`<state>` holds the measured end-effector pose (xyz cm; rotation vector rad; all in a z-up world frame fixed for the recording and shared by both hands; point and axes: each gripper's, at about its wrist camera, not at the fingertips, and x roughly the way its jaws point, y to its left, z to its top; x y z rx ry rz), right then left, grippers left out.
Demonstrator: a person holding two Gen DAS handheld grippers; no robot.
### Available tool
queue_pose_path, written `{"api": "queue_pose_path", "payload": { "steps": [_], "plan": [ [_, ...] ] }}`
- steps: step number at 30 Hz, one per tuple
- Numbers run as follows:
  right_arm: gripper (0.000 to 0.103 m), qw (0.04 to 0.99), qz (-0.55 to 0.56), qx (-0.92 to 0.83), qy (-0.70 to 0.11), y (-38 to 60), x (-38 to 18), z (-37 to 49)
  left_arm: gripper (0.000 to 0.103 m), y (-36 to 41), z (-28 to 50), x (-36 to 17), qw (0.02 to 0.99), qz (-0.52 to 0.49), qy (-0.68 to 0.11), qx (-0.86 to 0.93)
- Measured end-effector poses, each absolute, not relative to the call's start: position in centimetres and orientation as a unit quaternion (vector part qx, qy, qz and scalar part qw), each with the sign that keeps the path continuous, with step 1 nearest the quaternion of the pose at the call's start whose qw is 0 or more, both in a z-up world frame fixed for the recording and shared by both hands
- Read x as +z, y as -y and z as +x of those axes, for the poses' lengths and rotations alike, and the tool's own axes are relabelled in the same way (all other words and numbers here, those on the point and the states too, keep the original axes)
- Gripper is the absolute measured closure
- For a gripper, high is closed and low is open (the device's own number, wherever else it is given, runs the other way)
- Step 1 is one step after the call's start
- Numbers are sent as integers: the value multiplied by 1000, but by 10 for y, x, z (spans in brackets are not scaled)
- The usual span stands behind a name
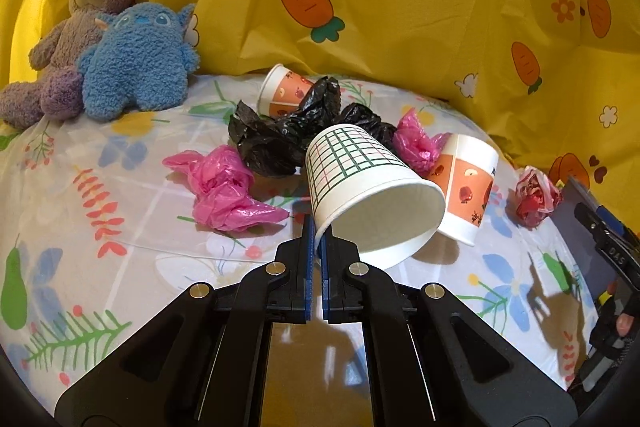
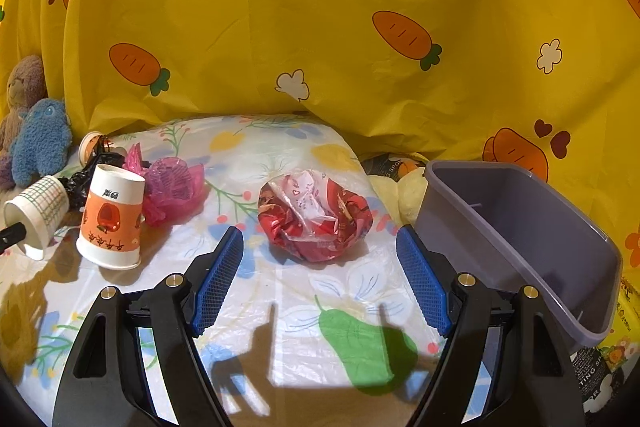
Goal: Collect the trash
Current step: 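Grasp the white paper cup with the left gripper while the right gripper grasps the red snack bag, then lift the paper cup and red snack bag toward the grey bin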
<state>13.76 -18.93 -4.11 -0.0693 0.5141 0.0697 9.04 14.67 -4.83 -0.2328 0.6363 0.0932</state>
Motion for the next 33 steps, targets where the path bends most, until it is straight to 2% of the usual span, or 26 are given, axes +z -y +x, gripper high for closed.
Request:
{"api": "queue_pose_path", "payload": {
  "steps": [5,12,21,22,23,24,33],
  "plan": [
    [26,961,-35,26,-272,193,-45,164,101,-146,75,-35,947,-128,-291,39],
    [41,953,-49,52,-296,176,-56,186,101,-138,68,-27,950,-137,-278,27],
    [71,939,-62,61,-333,169,-74,202,101,-132,70,-25,950,-137,-279,16],
    [75,939,-63,64,-333,169,-74,201,101,-132,70,-25,950,-138,-279,15],
    [85,939,-64,69,-331,168,-75,200,101,-131,70,-25,950,-139,-279,14],
    [88,939,-66,70,-331,167,-75,199,101,-130,70,-25,950,-139,-279,13],
    [94,947,-53,103,-298,167,-60,172,101,-125,69,-22,952,-137,-274,9]
  ]
}}
